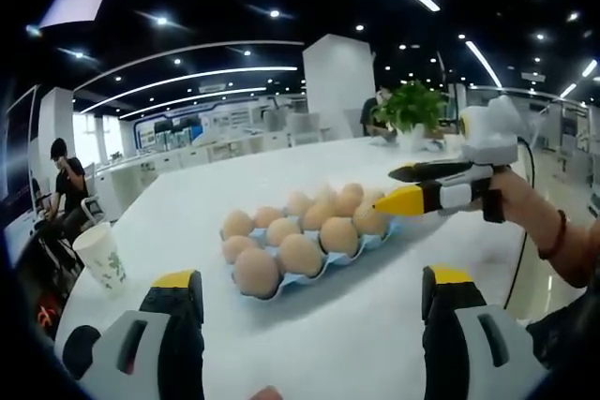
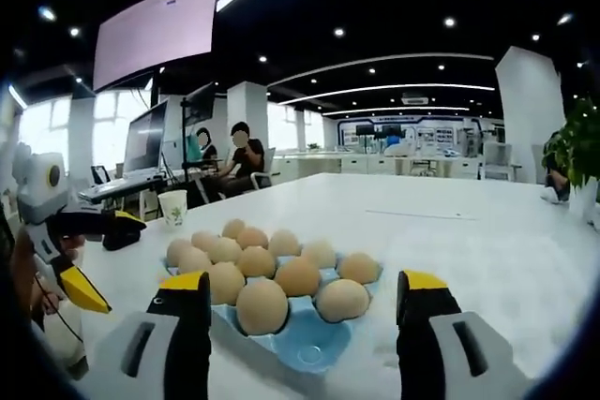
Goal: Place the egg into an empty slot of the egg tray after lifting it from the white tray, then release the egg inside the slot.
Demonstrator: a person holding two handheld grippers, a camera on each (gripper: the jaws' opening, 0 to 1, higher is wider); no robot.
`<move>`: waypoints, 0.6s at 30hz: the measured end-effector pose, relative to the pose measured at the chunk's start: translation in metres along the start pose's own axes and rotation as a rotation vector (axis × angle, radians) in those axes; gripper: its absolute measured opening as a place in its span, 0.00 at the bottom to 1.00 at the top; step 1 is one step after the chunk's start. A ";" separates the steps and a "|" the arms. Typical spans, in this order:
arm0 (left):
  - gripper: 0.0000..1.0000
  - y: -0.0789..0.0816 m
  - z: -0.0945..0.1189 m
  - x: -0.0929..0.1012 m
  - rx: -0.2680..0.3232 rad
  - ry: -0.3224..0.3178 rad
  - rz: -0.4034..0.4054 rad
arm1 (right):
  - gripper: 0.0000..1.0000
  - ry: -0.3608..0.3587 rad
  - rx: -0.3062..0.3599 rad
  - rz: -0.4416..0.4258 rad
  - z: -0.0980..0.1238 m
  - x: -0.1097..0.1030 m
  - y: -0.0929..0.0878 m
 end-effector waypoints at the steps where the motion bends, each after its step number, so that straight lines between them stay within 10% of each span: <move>1: 0.99 0.000 0.000 0.000 0.001 -0.001 0.000 | 0.84 -0.005 0.000 0.003 0.001 0.002 0.000; 18: 0.99 0.001 -0.003 0.003 0.000 -0.006 -0.004 | 0.84 -0.078 0.007 0.002 0.015 0.027 0.004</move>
Point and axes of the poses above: the point that each gripper's makers call its tool centre point, and the gripper's own axes: z roughly backward along the fingers, x roughly to its right, y roughly out of its top, the point moved 9 cm from there along z, roughly backward along the fingers, and after that the axes turned 1 degree about x, right-handed, at the moved point
